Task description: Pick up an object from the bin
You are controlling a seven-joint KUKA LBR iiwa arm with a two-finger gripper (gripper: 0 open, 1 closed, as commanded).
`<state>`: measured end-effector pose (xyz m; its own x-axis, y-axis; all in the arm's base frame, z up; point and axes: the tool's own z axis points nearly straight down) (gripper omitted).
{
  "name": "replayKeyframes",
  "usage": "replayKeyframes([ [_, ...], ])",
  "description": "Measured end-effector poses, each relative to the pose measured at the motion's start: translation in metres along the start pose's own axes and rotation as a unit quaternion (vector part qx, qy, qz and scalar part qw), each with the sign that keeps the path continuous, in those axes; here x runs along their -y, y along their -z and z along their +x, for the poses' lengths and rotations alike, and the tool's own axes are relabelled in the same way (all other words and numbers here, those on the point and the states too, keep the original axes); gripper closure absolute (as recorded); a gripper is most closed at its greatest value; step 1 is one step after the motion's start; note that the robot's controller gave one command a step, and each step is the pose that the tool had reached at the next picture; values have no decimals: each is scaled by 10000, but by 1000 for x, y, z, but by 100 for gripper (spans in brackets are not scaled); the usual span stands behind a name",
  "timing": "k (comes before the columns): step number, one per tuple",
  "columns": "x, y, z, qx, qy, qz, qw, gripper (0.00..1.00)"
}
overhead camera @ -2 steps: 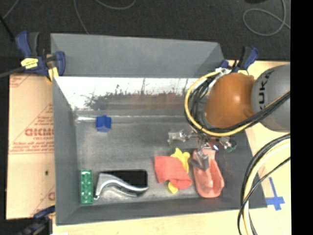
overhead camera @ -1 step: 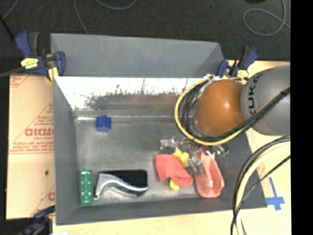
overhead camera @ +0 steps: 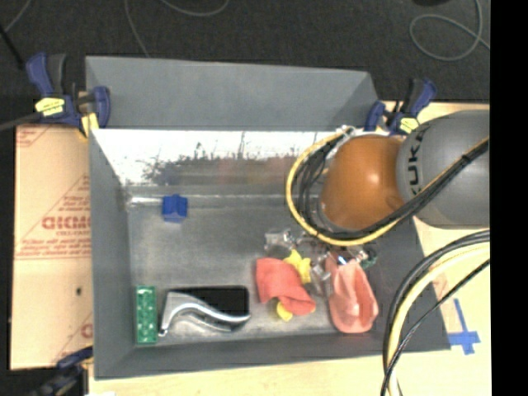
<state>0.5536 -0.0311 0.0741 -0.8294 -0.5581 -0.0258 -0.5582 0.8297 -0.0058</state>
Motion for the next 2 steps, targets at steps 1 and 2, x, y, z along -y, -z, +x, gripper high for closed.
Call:
replayKeyframes([
  [1, -42, -1, 8, 10, 819, 30, 9966, 100],
  [2, -41, -1, 8, 12, 814, 33, 9967, 100],
])
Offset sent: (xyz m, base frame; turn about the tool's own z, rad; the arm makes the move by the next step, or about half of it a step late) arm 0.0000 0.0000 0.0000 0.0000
